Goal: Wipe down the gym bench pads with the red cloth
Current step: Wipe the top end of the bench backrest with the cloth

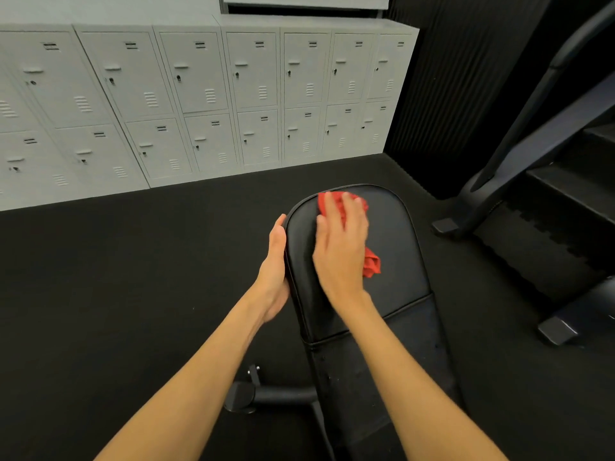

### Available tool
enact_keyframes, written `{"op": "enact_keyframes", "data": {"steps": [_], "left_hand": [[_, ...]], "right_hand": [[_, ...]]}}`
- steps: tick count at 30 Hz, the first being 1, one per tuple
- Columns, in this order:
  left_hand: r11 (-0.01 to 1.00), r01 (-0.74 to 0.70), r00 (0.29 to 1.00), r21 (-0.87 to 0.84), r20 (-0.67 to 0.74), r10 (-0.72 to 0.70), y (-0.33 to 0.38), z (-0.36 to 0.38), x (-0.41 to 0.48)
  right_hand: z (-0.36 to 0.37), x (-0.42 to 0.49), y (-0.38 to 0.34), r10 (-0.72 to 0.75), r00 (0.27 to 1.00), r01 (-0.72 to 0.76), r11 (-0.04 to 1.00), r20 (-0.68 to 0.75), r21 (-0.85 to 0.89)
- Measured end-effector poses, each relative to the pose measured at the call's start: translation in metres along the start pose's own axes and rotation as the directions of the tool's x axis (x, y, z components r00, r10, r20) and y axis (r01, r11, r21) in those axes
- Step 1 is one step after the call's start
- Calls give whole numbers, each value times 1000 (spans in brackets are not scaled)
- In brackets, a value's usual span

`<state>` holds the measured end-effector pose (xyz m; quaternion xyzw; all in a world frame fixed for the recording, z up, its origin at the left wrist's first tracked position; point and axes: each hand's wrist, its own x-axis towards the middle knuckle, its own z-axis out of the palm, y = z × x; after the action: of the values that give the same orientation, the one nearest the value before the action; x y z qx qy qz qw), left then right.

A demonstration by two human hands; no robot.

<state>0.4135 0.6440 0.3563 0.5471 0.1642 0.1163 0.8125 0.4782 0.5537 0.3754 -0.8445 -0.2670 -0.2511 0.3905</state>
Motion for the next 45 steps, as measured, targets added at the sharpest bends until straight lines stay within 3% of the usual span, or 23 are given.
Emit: {"op": "enact_keyframes", "data": {"steps": [3,6,7,9,11,14,16,20,23,25,28,29,30,32,34,36,38,41,45], "left_hand": [[1000,6,1000,6,24,-6,1,-2,-1],[1000,14,1000,-24,-4,-14,0,-5,0],[999,16,1000,-36,-1,-16,0,-6,2],[1000,26,1000,-16,15,-26,-1,-9,5],[999,34,999,19,40,-35,-1,-11,6],[998,59,996,26,62,-60,-3,-14,6],[997,66,995,48,70,-69,-1,-15,7],[994,96,992,46,77,-99,4,-19,4],[992,130,988,4,82,-130,6,-22,3],[988,157,985,-15,77,-155,8,-24,3],[986,167,984,-5,57,-167,11,-24,2],[987,158,986,10,42,-159,10,-23,1],[989,145,989,27,33,-146,8,-21,1],[992,112,993,59,30,-114,5,-18,1],[992,99,994,77,33,-102,3,-17,1],[992,96,994,87,37,-99,2,-19,2],[992,89,995,90,33,-93,2,-20,2],[993,89,995,77,30,-92,2,-18,2],[994,96,995,45,28,-97,1,-17,1]], "right_hand": [[1,-27,-7,-226,968,220,973,111,67],[-14,-27,16,-491,844,475,871,216,124],[-21,-19,28,-519,826,506,855,222,116],[-34,3,53,-384,909,377,923,162,74],[-43,27,70,-86,995,82,994,49,74],[-39,51,66,246,969,-243,961,-8,128],[-25,52,46,258,966,-255,962,-26,97],[-6,26,4,13,1000,-13,998,4,61],[-3,-8,-9,-194,978,186,978,73,97],[-8,-36,-5,-331,931,311,940,152,142],[-27,-68,13,-547,783,500,837,297,224],[-36,-70,20,-589,742,528,808,321,261],[-45,-68,27,-589,747,516,806,310,290],[-58,-50,37,-405,893,339,891,195,302],[-64,-18,46,-81,996,69,959,34,274],[-64,11,52,165,986,-153,950,-20,274],[-51,25,55,324,946,-317,917,13,243],[-30,21,44,352,936,-349,925,2,153],[-21,-3,21,140,989,-145,982,56,121]]}}
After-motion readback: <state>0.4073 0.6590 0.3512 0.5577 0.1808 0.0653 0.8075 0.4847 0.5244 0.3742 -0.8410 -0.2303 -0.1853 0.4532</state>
